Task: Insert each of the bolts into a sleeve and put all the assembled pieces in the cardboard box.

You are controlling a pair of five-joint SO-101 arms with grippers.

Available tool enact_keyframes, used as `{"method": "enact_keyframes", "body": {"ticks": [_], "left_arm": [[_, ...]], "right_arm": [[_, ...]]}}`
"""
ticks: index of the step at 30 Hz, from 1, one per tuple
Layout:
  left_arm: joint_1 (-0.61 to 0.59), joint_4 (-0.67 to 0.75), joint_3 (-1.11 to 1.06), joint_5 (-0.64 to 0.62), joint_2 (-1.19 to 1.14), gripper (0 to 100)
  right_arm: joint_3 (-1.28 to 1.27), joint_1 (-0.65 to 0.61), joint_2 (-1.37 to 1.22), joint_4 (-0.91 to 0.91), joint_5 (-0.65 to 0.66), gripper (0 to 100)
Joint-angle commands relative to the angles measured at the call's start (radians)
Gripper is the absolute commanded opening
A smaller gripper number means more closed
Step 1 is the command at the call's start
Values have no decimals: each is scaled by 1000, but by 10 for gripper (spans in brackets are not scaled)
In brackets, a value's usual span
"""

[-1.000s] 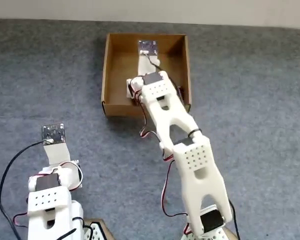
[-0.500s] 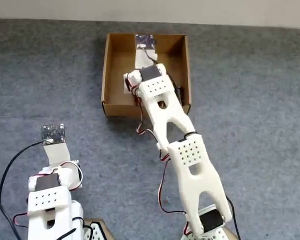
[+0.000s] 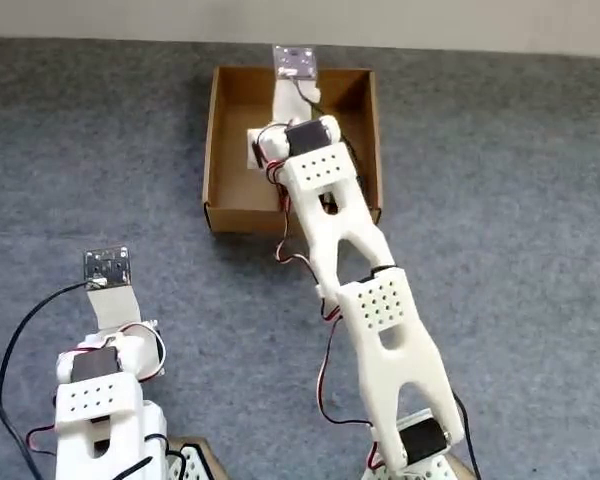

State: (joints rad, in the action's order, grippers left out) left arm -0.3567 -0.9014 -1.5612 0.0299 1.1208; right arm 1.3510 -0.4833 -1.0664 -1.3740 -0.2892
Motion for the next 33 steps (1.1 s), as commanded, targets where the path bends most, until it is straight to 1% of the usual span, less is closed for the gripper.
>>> {"method": "enact_keyframes", "body": {"ticks": [1,3,5,8,10,14,18,21,27,30,32,33], "left_arm": [[-13,9,2,3,8,42],[-13,9,2,3,8,42],[-13,9,2,3,8,42],[-12,9,2,3,8,42],[-12,11,2,3,8,42],[-12,11,2,3,8,42],[-12,11,2,3,8,42],[-12,11,2,3,8,42],[-10,11,2,5,8,41],[-8,11,2,5,8,40],[-8,11,4,5,10,5],[-8,11,4,5,16,5]], "right_arm": [[209,44,76,-191,-6,7],[357,61,96,-302,-5,7],[452,73,122,-366,49,7],[397,84,148,-389,152,7],[381,97,157,-392,187,6],[397,113,223,-395,158,6],[321,113,410,-395,157,5],[114,113,639,-395,157,5],[-659,113,1219,-383,163,5],[-1029,116,1481,-306,164,5],[-1279,116,1646,-219,164,5],[-1394,116,1719,-174,164,5]]}}
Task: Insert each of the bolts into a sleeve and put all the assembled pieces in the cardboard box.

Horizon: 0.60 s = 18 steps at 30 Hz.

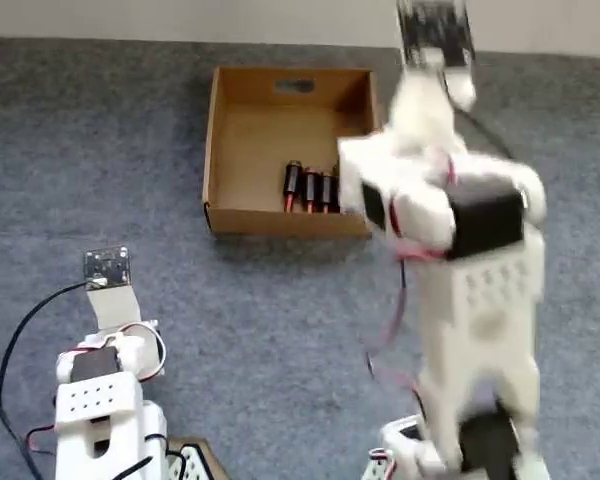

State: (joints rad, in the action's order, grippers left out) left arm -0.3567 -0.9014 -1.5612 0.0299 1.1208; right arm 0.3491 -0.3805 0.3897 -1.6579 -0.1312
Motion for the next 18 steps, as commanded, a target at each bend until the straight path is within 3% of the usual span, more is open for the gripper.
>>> {"method": "enact_keyframes", "body": {"ticks": [1,7,13,18], "left_arm": [[-8,11,2,6,35,8],[-13,-11,-114,6,328,6],[-12,-373,-136,6,727,6],[-7,-359,-136,5,662,6]], "right_arm": [[-501,13,332,159,8,5],[-981,13,644,363,127,5],[-1231,13,746,449,130,5],[-1419,13,816,513,130,5]]}}
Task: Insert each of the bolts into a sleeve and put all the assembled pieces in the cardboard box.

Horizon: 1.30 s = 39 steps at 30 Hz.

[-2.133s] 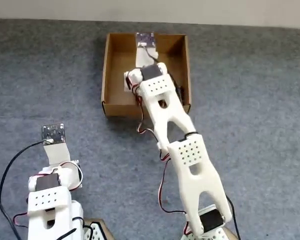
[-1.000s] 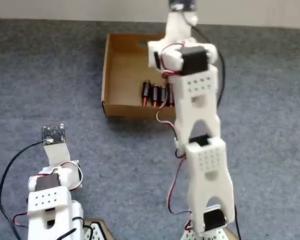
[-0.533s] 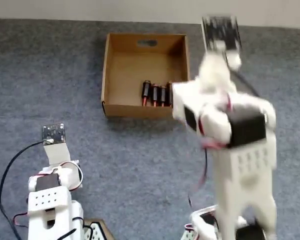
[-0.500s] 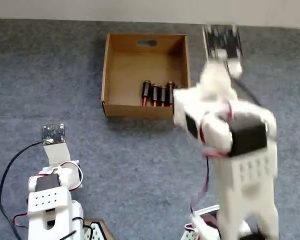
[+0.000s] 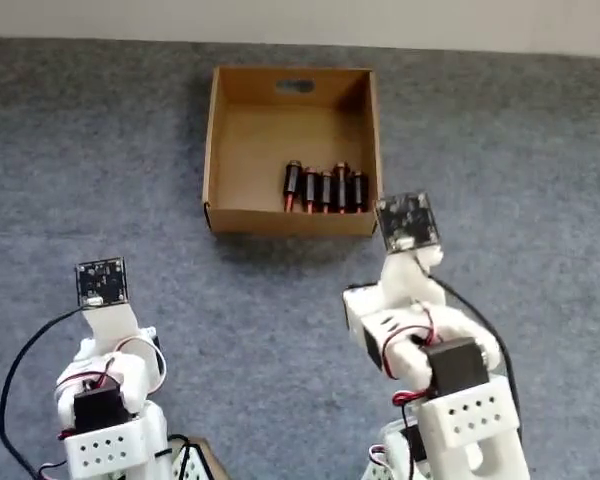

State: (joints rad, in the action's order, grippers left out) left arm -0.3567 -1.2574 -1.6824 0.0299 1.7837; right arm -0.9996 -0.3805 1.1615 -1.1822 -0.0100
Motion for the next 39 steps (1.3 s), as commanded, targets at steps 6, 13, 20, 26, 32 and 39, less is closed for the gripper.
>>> {"method": "enact_keyframes", "body": {"ticks": [6,13,20,26,32,39], "left_arm": [[10,-6,-15,5,28,6],[84,-32,-15,5,28,6],[90,-40,-15,0,28,7],[84,-43,-15,2,28,7],[85,-43,-15,2,28,7],[85,-43,-15,2,28,7]], "right_arm": [[-288,42,242,41,9,6],[-550,213,608,41,5,9],[-674,254,639,33,5,9],[-819,259,673,1,5,9],[-805,259,673,-64,5,9],[-805,257,673,-64,8,9]]}}
